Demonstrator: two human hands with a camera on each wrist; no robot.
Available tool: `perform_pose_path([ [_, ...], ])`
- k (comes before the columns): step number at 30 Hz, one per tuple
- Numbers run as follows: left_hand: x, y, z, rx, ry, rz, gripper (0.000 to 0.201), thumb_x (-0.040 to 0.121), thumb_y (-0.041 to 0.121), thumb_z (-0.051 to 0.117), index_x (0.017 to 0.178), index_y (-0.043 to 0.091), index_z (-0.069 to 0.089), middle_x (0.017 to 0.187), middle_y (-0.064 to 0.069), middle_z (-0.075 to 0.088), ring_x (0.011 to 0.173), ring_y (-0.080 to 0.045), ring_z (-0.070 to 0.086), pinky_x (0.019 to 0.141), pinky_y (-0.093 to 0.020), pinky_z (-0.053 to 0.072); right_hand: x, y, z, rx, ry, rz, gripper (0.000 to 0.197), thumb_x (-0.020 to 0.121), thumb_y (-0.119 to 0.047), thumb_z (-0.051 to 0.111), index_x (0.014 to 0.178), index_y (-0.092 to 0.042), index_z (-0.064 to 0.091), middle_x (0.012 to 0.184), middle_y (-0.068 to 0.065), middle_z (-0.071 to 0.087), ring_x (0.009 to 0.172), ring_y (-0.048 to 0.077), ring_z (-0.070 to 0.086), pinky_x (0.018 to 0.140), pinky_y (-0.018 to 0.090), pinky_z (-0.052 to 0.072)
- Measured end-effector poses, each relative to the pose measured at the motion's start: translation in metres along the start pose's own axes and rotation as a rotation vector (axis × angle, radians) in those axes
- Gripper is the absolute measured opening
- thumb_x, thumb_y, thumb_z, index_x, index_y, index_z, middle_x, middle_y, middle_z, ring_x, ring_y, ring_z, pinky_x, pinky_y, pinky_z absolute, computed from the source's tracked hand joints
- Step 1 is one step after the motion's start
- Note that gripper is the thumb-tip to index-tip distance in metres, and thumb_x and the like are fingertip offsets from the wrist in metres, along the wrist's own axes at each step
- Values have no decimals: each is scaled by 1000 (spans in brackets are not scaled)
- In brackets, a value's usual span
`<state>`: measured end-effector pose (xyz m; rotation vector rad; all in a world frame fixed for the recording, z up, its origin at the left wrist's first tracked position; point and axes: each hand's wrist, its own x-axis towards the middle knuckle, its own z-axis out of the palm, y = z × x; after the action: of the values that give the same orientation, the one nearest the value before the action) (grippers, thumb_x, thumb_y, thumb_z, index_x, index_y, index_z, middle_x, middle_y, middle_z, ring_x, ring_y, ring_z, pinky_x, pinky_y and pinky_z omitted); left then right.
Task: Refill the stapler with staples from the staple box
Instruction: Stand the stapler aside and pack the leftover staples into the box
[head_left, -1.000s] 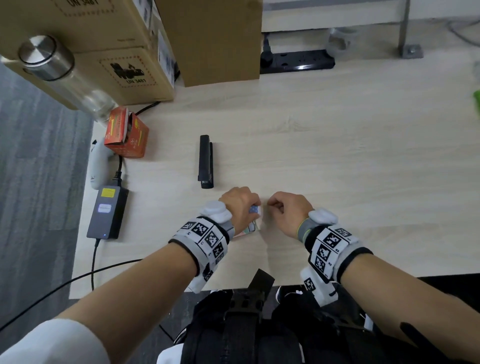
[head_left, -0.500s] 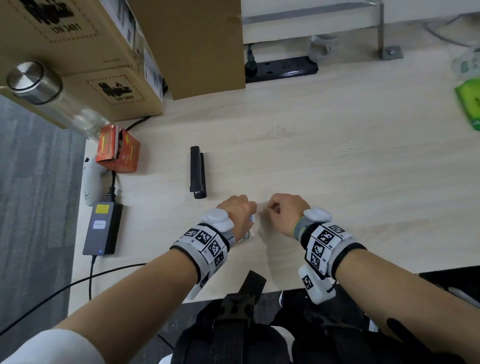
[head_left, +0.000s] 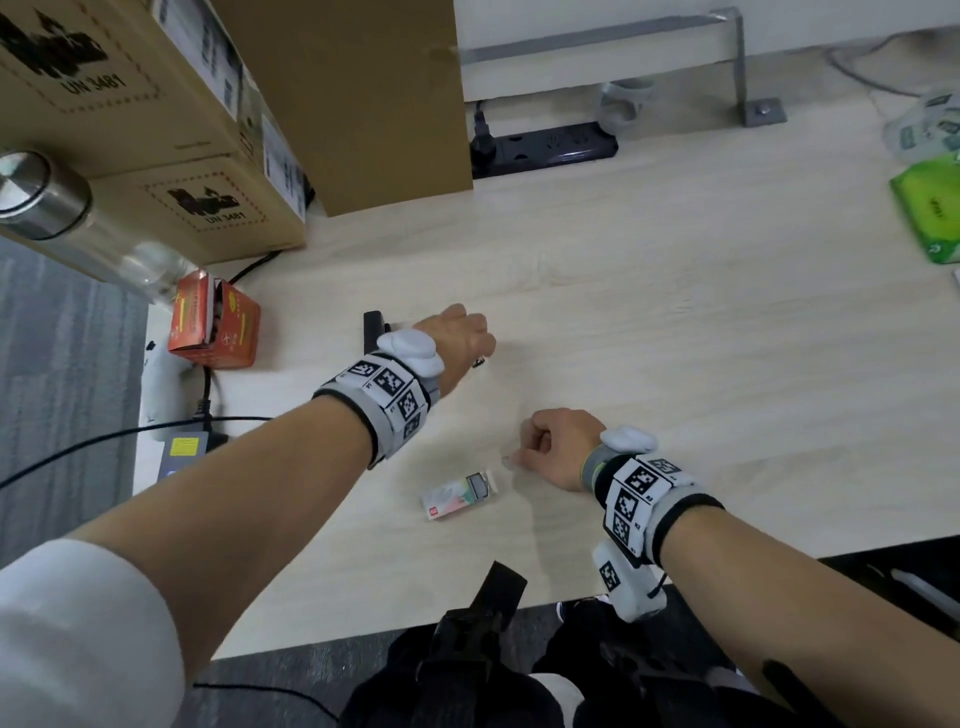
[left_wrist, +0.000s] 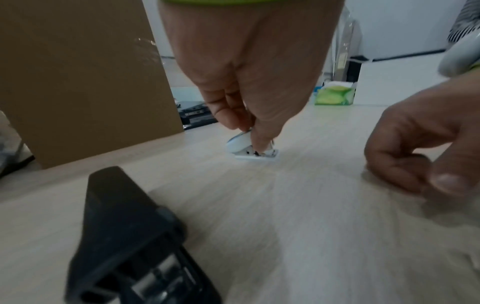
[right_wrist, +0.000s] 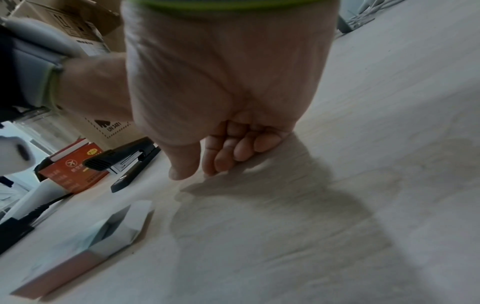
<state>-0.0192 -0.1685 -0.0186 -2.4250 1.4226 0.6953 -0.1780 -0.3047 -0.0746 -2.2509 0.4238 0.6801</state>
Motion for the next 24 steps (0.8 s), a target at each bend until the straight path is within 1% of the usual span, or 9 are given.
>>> perform_pose_path([
  [3,5,-2,6,10,-13,28,48,82,-7,49,123,18,48,131,-5,40,113,-26,37,87,-30,40,-1,0,1,4,4,5,29,69,-51,69,68,-24,58,64,-8,59,62,16,58,66,34,53],
  [5,5,0,15,-14,19,32,49,79,-9,50,121,17,50,130,-6,41,110,-27,38,91,-37,43,-1,0,2,5,11,6,30,70,-51,69,70,-23,58,64,-8,58,63,17,58,67,34,53],
  [8,1,1,28,-55,111,6,48,81,-8,49,124,15,49,131,-10,41,108,-31,40,88,-41,44,-2,-1,3,-8,22,2,31,70,-52,69,70,-22,58,64,-8,58,64,18,59,66,35,53],
  [11,-5,0,36,-96,185,-9,56,81,-5,51,132,17,42,137,-11,37,109,-33,42,85,-42,46,-2,0,4,-20,41,-1,32,70,-52,68,69,-22,57,63,-8,58,63,18,59,65,35,52],
  [14,-23,-1,45,-229,364,-50,58,81,4,56,134,20,38,135,-10,41,104,-32,46,80,-44,48,-2,-2,6,-37,50,-2,31,71,-50,69,69,-22,57,64,-8,59,64,17,59,64,33,51],
  [18,-59,11,69,-536,603,-122,45,81,18,63,124,16,51,118,-10,54,94,-30,55,82,-38,50,-2,-2,7,-41,57,15,28,73,-45,69,68,-22,55,62,-9,57,63,17,58,64,30,49],
  [20,-78,21,83,-656,571,-199,42,81,24,65,122,17,54,112,-7,57,91,-25,57,80,-34,50,-3,-3,8,-47,60,28,27,73,-44,69,67,-23,54,61,-10,56,63,16,56,64,29,47],
  [22,-92,33,99,-711,446,-253,44,80,32,66,122,23,54,114,-2,56,94,-20,56,79,-31,48,-3,-3,8,-56,63,40,26,74,-44,69,67,-23,54,62,-10,56,64,15,57,62,27,46],
  [24,-104,46,111,-737,358,-272,49,78,45,61,123,28,52,116,2,54,101,-18,54,83,-31,46,-2,-7,7,-31,77,44,22,74,-42,68,69,-24,55,64,-11,57,63,14,56,58,24,42],
])
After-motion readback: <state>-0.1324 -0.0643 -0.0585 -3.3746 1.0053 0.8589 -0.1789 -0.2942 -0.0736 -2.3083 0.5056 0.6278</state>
